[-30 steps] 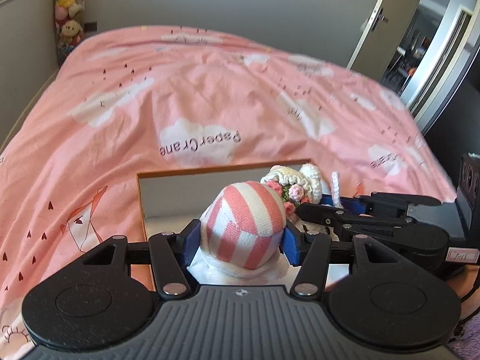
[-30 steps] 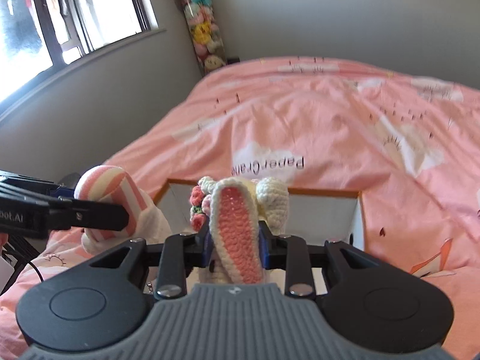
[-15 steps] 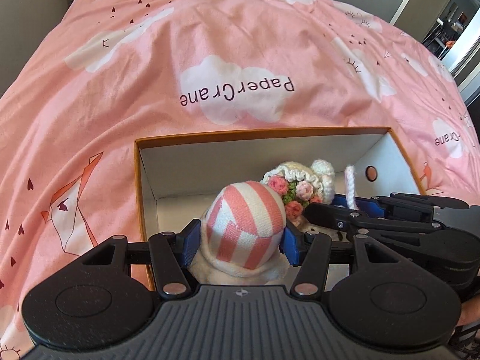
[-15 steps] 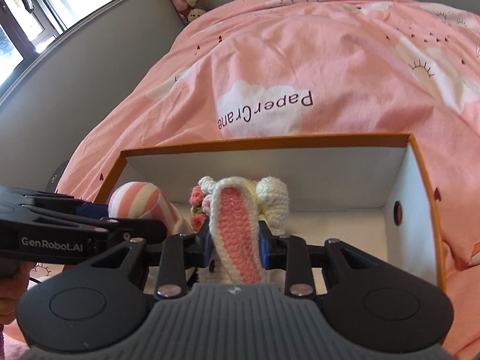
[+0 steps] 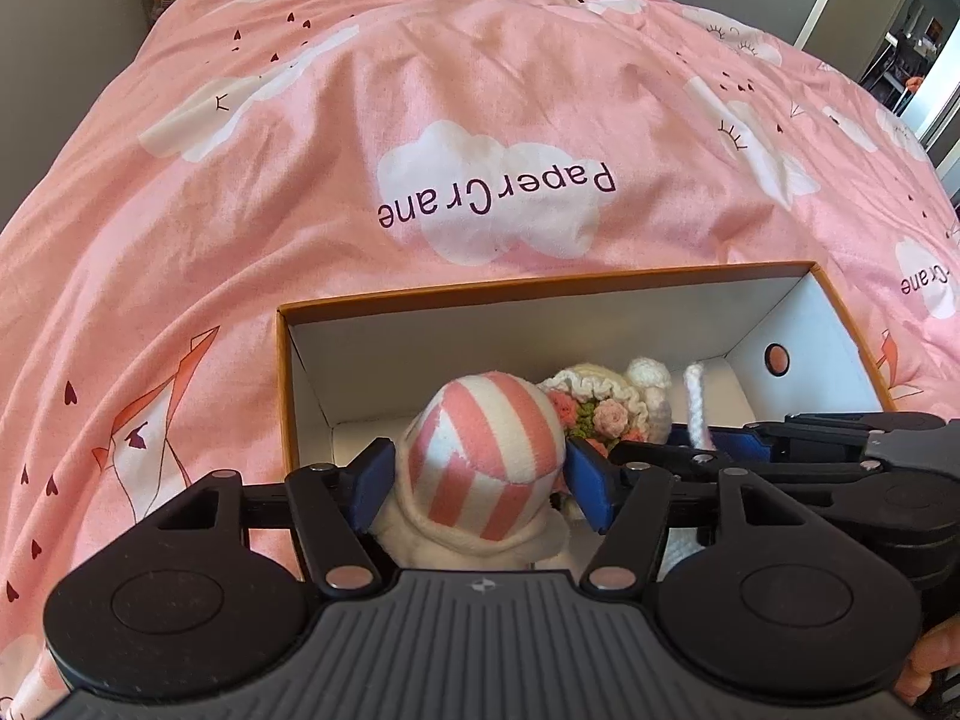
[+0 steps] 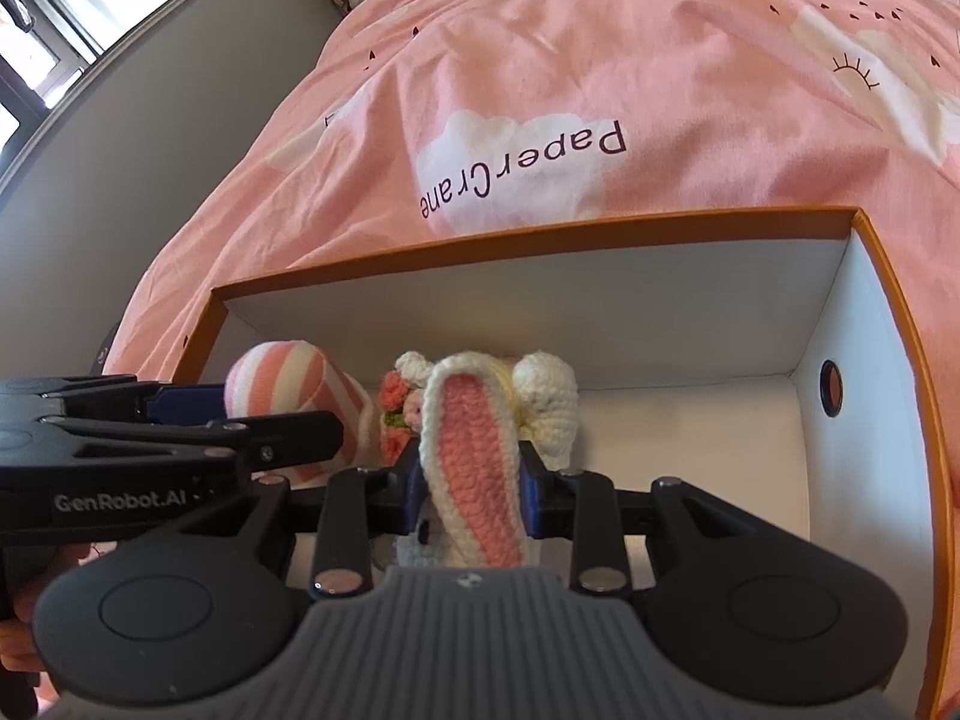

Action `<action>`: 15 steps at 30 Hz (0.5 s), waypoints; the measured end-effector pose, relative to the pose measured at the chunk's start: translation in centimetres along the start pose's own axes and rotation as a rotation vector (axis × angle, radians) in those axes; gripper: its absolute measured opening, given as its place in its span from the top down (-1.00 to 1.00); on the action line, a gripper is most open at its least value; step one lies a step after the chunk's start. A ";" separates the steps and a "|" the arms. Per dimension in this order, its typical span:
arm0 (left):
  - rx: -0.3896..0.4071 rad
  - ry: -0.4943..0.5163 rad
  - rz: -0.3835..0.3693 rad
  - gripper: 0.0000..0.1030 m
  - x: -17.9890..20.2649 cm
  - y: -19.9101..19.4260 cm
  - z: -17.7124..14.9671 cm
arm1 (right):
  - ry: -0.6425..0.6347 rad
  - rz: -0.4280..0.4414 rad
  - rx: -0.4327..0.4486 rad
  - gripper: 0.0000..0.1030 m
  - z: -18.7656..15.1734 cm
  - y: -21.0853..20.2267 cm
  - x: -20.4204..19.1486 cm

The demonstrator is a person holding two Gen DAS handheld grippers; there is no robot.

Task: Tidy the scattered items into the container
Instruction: 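Carry both toys over the shoebox, lower them in and open the left tool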

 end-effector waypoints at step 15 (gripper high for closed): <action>0.015 0.142 0.043 -0.16 1.4 -0.7 -1.7 | 0.096 0.011 -0.028 0.33 -0.3 0.2 1.2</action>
Point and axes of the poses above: each gripper's, at about its wrist camera, not at the fingertips, and y roughly the way its jaws point, x to its right, z to its top, the point moved 3 cm from there along y, roughly the way its jaws point, and after that the axes turned 4 degrees about -y, right-handed, at the moved point
